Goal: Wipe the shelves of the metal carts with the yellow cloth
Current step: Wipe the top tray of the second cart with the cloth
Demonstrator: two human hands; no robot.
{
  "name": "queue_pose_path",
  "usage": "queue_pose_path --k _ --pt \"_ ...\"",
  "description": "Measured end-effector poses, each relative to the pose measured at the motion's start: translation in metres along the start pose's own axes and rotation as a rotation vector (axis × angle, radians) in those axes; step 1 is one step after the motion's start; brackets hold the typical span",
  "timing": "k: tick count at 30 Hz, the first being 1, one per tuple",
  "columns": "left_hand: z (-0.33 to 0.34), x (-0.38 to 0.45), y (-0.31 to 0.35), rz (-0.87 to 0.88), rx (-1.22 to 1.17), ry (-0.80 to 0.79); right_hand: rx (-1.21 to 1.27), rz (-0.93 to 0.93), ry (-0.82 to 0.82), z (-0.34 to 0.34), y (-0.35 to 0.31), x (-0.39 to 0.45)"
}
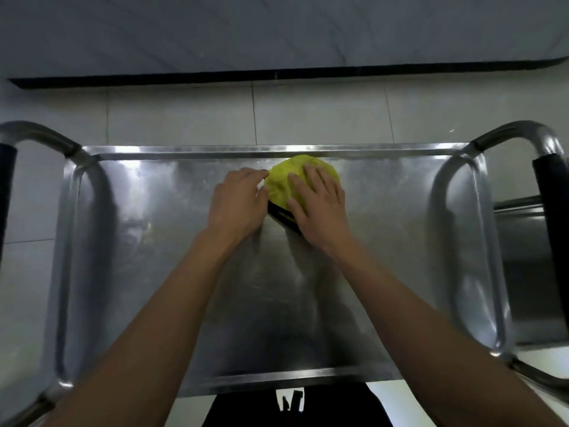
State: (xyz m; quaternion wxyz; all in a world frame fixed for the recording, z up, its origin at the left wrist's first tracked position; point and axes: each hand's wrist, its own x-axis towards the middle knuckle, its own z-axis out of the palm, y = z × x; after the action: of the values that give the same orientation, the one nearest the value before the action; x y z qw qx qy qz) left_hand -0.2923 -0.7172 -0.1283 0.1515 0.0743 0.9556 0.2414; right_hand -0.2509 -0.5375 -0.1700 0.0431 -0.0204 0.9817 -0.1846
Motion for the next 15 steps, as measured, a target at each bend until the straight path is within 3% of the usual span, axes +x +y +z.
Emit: queue_pose_path --k 3,9,15 --pt "0.0 0.013 0.009 0.018 0.016 0.046 -0.047 -0.025 -0.077 0.007 0.001 0.002" --pt "0.003 0.032 0.016 0.044 0.066 0.058 -0.068 0.022 -0.052 0.0 0.011 0.021" --pt "0.013 0.045 0.017 0.03 0.12 -0.005 -0.102 0.029 -0.097 0.006 0.004 0.029"
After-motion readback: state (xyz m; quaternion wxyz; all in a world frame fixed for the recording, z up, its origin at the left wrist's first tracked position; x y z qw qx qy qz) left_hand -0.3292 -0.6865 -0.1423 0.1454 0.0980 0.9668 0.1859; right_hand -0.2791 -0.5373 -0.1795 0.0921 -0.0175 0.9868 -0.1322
